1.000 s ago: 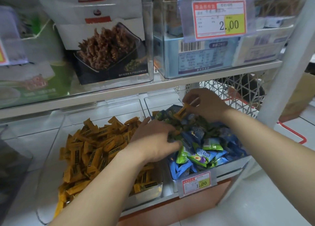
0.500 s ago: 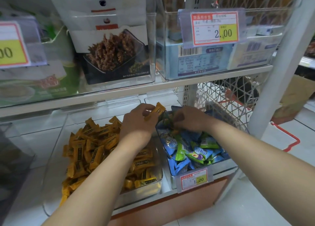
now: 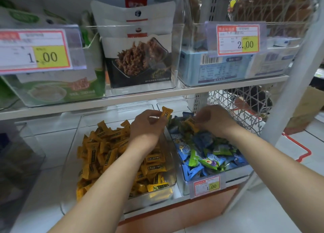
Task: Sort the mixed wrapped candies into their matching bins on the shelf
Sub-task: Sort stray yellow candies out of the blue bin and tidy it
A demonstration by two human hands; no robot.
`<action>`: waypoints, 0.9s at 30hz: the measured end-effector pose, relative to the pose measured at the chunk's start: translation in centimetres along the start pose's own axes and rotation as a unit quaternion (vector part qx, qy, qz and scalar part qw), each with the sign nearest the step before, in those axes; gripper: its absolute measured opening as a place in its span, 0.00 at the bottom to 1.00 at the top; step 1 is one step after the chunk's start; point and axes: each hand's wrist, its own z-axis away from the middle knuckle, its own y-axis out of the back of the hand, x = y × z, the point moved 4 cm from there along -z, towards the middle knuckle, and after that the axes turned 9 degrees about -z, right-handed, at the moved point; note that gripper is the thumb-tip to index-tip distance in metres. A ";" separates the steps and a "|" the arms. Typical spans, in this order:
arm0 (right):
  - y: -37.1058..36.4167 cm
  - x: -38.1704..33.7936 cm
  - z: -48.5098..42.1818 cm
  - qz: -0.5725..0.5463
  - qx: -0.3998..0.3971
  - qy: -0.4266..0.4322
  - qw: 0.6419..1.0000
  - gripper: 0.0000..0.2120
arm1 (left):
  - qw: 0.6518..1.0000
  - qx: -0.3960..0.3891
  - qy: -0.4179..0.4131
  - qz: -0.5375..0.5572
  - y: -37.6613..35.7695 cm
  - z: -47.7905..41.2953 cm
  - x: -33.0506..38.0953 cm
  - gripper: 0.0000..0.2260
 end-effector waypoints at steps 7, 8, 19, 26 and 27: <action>-1.4 -4.5 5.6 -0.316 0.063 0.025 0.946 0.17 | 0.980 -0.045 0.082 0.175 -1.5 1.3 1.6 0.08; -2.1 -5.0 5.9 -0.327 0.057 0.025 0.943 0.19 | 0.972 -0.050 0.089 0.214 -1.6 1.5 1.9 0.07; -4.6 -5.6 2.7 -0.183 -0.007 0.108 0.977 0.12 | 0.994 0.037 0.005 -0.104 3.4 0.4 -0.6 0.07; -5.7 -2.0 -4.3 -0.005 -0.073 0.125 0.990 0.09 | 0.957 -0.026 -0.060 -0.283 3.5 0.1 -1.6 0.25; -6.5 -2.0 -4.9 0.030 -0.118 0.124 0.985 0.11 | 0.956 -0.028 -0.076 -0.280 3.1 0.2 -1.2 0.24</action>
